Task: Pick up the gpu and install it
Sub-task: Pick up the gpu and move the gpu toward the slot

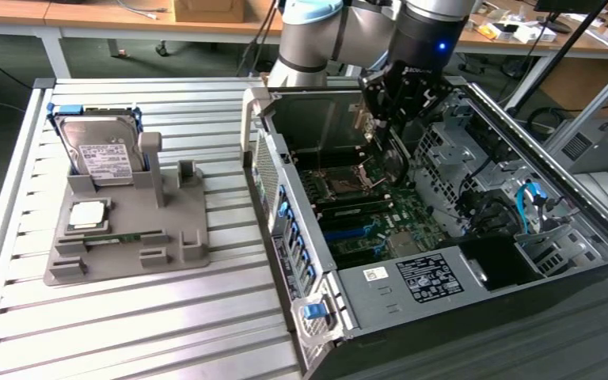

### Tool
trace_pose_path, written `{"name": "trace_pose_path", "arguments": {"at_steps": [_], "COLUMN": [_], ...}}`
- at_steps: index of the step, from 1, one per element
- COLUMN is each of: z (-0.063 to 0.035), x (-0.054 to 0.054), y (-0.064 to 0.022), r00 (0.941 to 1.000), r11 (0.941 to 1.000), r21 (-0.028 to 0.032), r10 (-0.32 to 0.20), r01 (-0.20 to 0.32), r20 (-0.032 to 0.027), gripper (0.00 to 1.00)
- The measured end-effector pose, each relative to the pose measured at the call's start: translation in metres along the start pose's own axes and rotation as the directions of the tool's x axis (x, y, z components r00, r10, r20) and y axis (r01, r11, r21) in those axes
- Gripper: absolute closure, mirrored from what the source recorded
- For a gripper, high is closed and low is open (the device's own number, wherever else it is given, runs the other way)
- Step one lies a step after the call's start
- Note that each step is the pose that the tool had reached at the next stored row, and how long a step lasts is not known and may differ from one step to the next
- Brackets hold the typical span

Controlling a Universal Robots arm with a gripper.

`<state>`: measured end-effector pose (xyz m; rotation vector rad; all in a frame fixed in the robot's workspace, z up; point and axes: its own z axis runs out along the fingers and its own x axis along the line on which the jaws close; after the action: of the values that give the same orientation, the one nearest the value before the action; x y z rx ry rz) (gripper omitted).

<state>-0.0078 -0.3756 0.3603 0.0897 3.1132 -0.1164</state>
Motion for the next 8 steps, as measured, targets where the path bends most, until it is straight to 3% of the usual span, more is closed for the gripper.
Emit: {"name": "trace_pose_path", "arguments": {"at_steps": [8], "z": [0.0033], "x": [-0.0004], "y": [0.0003], "r00": [1.0], "r11": [1.0], "r21": [0.0001], "r10": [0.0], "r01": [0.0], "r20": [0.0], "gripper": [0.73]}}
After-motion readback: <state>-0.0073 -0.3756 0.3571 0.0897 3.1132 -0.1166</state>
